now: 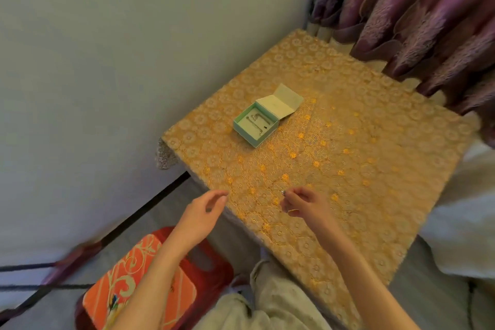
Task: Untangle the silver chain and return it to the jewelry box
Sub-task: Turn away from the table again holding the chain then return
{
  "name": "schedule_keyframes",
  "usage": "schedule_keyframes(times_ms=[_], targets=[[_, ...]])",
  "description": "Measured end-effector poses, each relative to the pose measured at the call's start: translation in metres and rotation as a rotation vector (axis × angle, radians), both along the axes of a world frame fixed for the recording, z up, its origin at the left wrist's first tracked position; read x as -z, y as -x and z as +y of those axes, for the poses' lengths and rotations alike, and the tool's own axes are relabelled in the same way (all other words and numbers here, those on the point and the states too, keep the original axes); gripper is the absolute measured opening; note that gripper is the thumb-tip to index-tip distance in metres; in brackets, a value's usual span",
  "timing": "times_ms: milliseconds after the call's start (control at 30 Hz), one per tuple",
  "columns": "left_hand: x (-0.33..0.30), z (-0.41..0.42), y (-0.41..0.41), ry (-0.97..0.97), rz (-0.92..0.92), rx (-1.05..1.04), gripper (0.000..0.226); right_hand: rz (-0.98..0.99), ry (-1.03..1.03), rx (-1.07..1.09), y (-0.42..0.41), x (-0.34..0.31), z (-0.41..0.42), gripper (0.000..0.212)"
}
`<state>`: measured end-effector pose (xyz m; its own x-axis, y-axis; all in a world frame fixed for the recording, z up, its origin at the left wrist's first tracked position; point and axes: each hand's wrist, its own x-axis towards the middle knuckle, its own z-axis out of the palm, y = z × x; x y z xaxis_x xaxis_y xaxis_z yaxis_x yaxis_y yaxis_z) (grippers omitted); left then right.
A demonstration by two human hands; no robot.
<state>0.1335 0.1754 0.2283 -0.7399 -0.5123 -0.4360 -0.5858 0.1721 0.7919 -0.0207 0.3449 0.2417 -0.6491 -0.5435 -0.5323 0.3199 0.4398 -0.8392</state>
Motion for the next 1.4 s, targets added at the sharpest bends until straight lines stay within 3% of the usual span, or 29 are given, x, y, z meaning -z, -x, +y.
schedule_keyframes(times_ms=[233,367,600,867,1167,1400], targets=[[0.002,-0.006,0.064,0.002,0.000,0.050,0.017,0.000,-0.050,0.049,0.057,0.007,-0.010,0.012],[0.008,-0.013,0.075,-0.037,-0.056,0.190,0.018,-0.041,-0.034,0.139,0.068,0.010,-0.014,0.012],[0.012,-0.090,0.134,-0.059,-0.072,0.349,0.017,-0.055,-0.083,0.326,0.076,0.025,-0.050,0.013],[0.031,-0.195,0.163,-0.016,-0.103,0.644,0.030,-0.084,-0.117,0.515,0.055,0.045,-0.142,0.013],[0.111,-0.227,0.149,-0.064,-0.160,0.681,0.026,-0.110,-0.141,0.544,0.039,0.107,-0.178,0.014],[0.178,-0.209,0.153,-0.135,0.081,0.513,0.020,-0.013,-0.059,0.602,0.046,0.183,-0.181,0.011]])
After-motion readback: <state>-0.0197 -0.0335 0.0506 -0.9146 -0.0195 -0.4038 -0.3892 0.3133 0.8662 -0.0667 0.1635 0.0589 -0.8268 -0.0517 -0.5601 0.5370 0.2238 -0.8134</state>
